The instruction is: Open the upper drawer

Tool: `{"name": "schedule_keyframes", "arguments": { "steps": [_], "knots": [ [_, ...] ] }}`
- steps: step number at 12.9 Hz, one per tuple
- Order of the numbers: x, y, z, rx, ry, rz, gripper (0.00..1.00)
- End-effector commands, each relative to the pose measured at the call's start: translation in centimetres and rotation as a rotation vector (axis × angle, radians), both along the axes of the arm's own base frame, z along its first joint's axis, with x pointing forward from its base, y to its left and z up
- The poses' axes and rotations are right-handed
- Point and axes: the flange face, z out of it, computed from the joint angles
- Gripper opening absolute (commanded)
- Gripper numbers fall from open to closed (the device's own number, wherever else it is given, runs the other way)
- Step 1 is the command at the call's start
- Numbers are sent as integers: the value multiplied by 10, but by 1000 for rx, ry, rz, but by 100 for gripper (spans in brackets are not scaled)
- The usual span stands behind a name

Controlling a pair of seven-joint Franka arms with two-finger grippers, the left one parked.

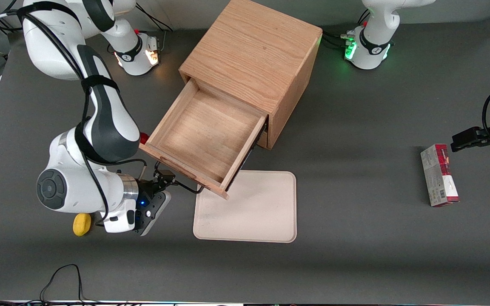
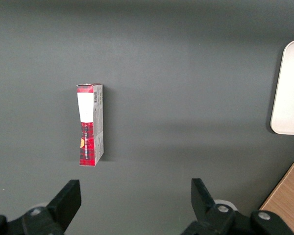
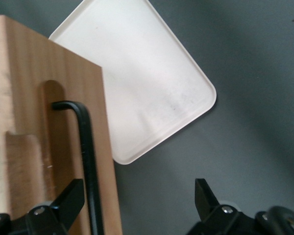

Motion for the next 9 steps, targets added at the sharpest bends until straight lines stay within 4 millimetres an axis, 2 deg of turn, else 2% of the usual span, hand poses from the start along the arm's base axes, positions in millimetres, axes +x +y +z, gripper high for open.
{"name": "schedule_keyframes", "arguments": {
  "steps": [1,4,6,7,8,9],
  "knots": [
    [-9,-7,48,-17,-36,18,100],
    [-30,-22,108,-102,-88,29,100],
    [-50,-63,120,-158,-30,-66,100],
    [-62,-75,125,-170,-15,-97,100],
    [-73,-87,124,-188,6,-129,100],
    [-84,-109,120,-209,41,-204,100]
  ]
}}
